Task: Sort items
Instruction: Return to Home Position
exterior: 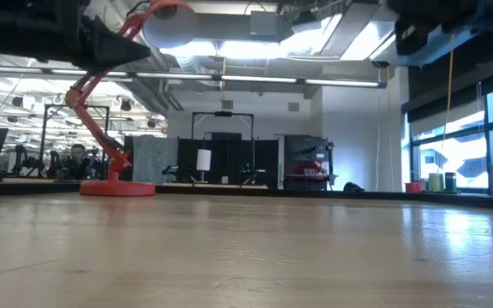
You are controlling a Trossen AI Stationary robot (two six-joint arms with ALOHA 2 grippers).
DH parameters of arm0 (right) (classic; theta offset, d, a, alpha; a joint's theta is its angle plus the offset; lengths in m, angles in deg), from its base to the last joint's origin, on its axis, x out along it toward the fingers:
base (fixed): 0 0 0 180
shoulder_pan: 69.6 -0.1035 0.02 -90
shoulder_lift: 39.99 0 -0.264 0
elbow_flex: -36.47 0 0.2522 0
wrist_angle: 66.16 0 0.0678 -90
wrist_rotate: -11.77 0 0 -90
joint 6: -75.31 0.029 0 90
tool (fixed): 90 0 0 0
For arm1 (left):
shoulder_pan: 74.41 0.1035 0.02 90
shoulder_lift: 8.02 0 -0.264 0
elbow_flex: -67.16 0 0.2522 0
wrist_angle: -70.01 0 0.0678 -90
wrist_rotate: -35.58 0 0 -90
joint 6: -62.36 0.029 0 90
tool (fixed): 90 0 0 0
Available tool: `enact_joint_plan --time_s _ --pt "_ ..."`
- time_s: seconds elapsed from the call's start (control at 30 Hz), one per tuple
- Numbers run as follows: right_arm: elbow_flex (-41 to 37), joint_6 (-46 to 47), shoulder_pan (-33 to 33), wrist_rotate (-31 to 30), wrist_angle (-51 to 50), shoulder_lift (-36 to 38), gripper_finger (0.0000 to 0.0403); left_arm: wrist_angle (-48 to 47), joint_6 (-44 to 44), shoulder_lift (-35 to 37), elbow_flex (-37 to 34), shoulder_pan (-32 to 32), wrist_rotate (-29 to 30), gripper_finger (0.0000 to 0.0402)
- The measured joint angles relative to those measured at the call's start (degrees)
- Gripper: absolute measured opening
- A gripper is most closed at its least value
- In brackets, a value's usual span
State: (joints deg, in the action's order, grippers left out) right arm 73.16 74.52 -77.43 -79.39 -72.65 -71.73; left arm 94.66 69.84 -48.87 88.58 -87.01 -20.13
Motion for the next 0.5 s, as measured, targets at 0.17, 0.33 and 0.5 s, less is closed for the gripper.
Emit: enact_joint_plan --time_s 0.17,0.33,0.5 --pt "-8.5 4.2 3.7 4.0 7.9 0.2 0.0002 -0.1 1.3 5.8 -2.9 -0.1 1.1 0.0001" --pt "-13.2 6.7 5.9 6.0 9.2 2.8 0.0003 -1.1 1.5 11.5 -4.3 -1.4 2.5 0.0001" --pt "-13.7 6.1 6.3 6.4 7.0 8.0 0.0003 -3.9 3.4 17.5 -5.0 -3.8 6.7 0.0001"
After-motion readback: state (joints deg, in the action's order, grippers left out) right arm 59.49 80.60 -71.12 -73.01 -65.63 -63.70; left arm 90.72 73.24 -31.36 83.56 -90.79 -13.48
